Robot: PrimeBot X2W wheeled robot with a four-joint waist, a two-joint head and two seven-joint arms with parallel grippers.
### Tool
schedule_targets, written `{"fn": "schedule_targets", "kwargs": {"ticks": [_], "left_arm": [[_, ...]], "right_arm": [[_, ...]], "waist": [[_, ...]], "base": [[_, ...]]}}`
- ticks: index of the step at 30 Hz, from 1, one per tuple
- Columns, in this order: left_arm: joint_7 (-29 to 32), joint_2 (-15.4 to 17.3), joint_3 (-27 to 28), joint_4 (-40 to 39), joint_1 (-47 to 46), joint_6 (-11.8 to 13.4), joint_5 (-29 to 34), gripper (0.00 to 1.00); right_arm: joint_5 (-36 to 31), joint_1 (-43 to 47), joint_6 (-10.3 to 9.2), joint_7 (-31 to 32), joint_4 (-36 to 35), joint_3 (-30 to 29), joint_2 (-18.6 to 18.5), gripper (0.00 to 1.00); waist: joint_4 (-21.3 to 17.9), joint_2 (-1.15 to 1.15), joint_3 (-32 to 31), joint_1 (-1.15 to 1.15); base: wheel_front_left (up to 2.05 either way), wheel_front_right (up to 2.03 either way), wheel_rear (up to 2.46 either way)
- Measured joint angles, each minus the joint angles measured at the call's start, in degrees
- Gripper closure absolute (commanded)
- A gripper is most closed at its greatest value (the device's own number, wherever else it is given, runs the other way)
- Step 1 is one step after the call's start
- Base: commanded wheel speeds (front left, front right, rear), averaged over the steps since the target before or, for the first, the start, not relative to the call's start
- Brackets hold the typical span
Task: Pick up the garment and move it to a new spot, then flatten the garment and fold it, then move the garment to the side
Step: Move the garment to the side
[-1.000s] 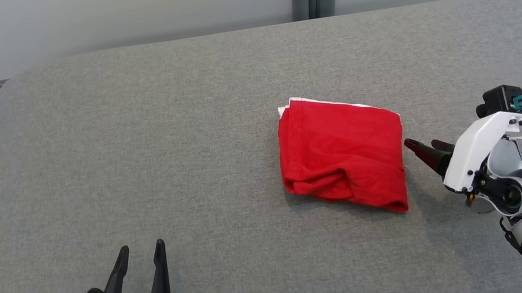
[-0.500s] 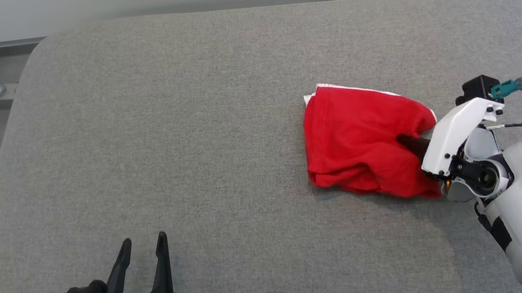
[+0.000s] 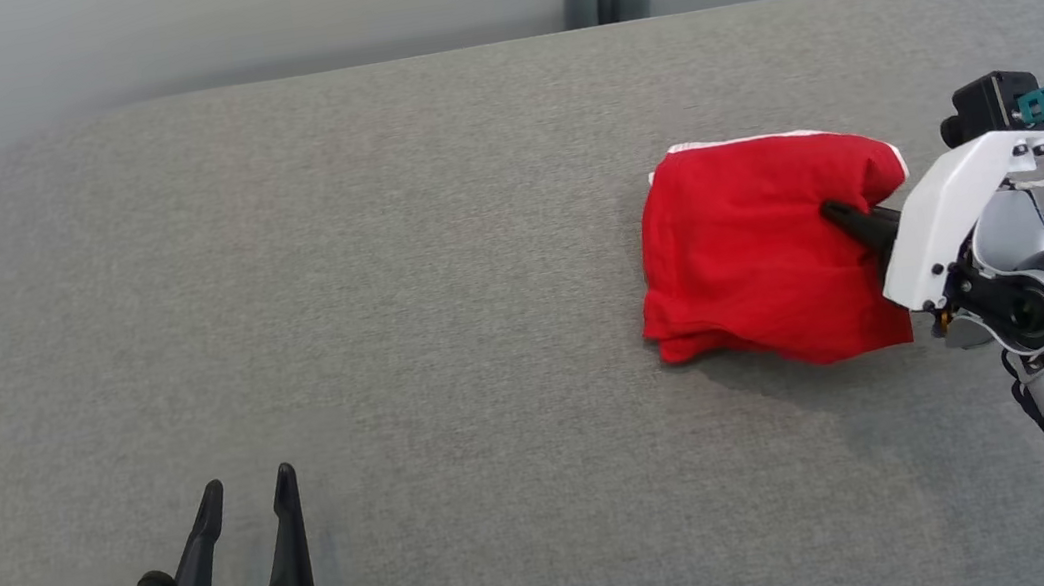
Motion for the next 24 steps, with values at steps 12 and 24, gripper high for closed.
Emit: {"fn": "schedule_targets", "kwargs": {"ticks": [12,24], "left_arm": [[0.83,2.08,0.33,-4.66,-1.36,0.08,1.86,0.0],[1.9,1.86,-1.46,-3.8,-5.83,-1.1,2.43,0.0]], "right_arm": [[-1.96,7.54,-0.01,4.52,-7.37,-9.29,-5.32,1.0],[-8.78,0.05,0.0,10.18,-12.18,-12.15,-7.61,1.0]], "waist": [[-13.12,0.0,1.24,0.0],[-17.8,0.0,7.95,0.0]], "base": [[0.0,0.0,0.0],[0.0,0.0,0.0]]}}
